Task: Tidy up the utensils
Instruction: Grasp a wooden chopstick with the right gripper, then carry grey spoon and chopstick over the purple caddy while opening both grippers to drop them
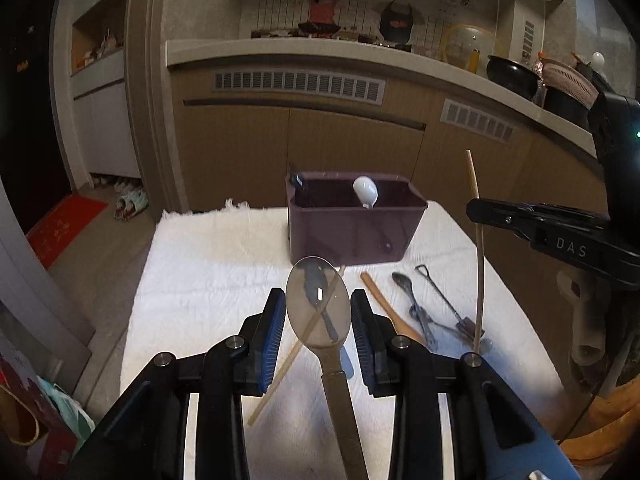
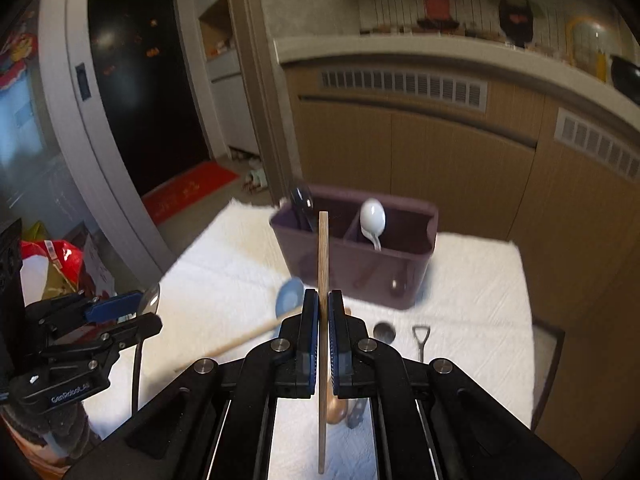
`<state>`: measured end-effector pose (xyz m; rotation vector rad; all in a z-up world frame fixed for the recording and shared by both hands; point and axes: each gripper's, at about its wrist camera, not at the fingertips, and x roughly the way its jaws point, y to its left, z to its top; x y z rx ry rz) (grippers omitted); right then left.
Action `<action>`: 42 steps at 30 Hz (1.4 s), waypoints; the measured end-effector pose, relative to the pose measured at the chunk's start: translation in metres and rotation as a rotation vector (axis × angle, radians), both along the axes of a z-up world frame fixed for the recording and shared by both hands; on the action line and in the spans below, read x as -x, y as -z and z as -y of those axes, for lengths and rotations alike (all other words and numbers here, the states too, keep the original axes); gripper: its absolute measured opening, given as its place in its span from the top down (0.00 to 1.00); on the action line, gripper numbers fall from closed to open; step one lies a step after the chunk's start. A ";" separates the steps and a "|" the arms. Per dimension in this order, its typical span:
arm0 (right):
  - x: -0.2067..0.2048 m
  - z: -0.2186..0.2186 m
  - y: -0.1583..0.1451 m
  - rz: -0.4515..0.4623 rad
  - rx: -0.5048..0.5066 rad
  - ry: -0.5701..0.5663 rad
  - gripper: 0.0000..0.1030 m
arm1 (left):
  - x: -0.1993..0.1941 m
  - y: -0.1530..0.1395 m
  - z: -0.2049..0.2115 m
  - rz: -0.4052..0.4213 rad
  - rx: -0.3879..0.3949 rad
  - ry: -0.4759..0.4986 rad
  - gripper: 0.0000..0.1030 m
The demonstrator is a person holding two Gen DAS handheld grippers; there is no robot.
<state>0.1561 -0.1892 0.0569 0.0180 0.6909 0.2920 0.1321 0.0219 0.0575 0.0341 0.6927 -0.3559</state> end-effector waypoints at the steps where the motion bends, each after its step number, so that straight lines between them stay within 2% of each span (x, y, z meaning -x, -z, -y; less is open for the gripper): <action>1: 0.002 0.000 -0.008 0.020 0.001 -0.004 0.95 | -0.002 -0.008 0.002 0.021 -0.001 0.001 0.71; 8: -0.010 0.004 -0.060 0.165 0.040 0.020 0.95 | -0.046 -0.065 0.023 0.210 -0.012 -0.020 0.71; 15: -0.049 0.015 -0.114 0.313 0.048 0.061 0.95 | -0.103 -0.114 0.045 0.404 0.035 -0.066 0.71; 17: -0.063 0.018 -0.123 0.350 0.051 0.067 0.95 | -0.119 -0.122 0.048 0.442 0.060 -0.080 0.71; 21: -0.090 0.019 -0.127 0.397 0.047 0.079 0.95 | -0.153 -0.126 0.054 0.469 0.118 -0.095 0.71; 24: -0.110 0.020 -0.121 0.416 0.046 0.081 0.95 | -0.173 -0.115 0.062 0.491 0.119 -0.102 0.71; 28: -0.136 0.021 -0.100 0.390 0.047 0.072 0.95 | -0.195 -0.089 0.072 0.455 0.095 -0.090 0.71; 35: -0.165 0.021 -0.038 0.300 0.035 0.073 0.95 | -0.216 -0.033 0.075 0.349 0.061 -0.081 0.71; 39: -0.176 0.021 0.003 0.201 0.026 0.066 0.95 | -0.217 0.005 0.083 0.255 0.013 -0.053 0.71; 42: -0.179 0.022 0.028 0.140 0.023 0.065 0.95 | -0.218 0.024 0.083 0.185 0.014 -0.045 0.71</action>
